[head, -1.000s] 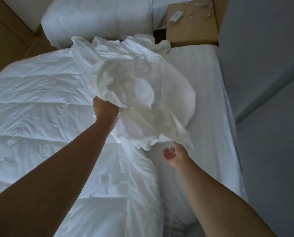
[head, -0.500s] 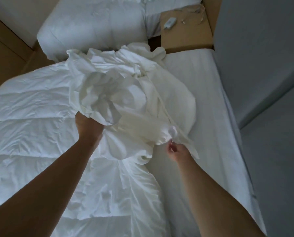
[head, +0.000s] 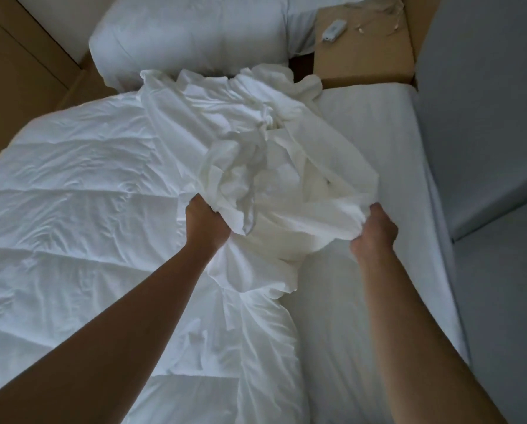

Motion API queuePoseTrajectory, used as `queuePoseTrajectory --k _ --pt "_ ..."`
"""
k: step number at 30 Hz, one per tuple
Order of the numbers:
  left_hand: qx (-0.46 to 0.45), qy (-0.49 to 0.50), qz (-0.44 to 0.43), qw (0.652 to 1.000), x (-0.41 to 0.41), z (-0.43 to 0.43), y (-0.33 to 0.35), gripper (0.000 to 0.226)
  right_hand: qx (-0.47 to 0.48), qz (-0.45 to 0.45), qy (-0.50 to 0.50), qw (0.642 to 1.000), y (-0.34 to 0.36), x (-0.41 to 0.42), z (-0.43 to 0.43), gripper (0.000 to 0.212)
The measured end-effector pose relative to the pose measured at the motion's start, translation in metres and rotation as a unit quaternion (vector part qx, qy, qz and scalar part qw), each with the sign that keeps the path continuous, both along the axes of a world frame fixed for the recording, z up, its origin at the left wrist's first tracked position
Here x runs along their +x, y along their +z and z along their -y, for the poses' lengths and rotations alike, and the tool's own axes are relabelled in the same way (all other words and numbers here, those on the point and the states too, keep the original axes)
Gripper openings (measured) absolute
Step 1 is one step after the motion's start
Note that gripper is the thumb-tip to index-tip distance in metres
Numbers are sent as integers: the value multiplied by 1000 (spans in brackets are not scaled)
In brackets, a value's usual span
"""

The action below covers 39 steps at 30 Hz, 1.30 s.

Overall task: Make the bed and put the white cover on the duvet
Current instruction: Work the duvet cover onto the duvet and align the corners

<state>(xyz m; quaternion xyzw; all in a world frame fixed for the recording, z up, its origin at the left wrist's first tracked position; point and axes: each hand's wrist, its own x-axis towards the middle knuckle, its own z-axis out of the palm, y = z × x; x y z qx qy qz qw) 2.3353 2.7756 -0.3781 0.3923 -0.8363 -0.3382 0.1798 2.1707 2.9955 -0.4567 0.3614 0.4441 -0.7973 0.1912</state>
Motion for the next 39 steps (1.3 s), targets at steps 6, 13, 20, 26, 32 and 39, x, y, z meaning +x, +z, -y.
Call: queuePoseTrajectory --k 6,13,20,26,32,39 --pt "57 -80 -54 994 -37 -33 29 17 170 -413 52 893 180 -25 -20 8" --pt "244 -104 -100 959 -49 -58 43 16 203 -473 418 749 149 13 37 36" --pt "392 -83 -126 908 -35 -62 18 8 48 -373 481 792 110 53 49 39" --pt "484 -80 -181 853 -28 -64 27 32 -15 -251 356 900 68 65 43 29" --pt "502 -34 -185 844 -32 -44 47 49 -158 134 96 974 -56 44 28 50" --pt "391 -108 -118 907 -28 -41 41 21 -256 8 -23 966 -98 -16 -9 39"
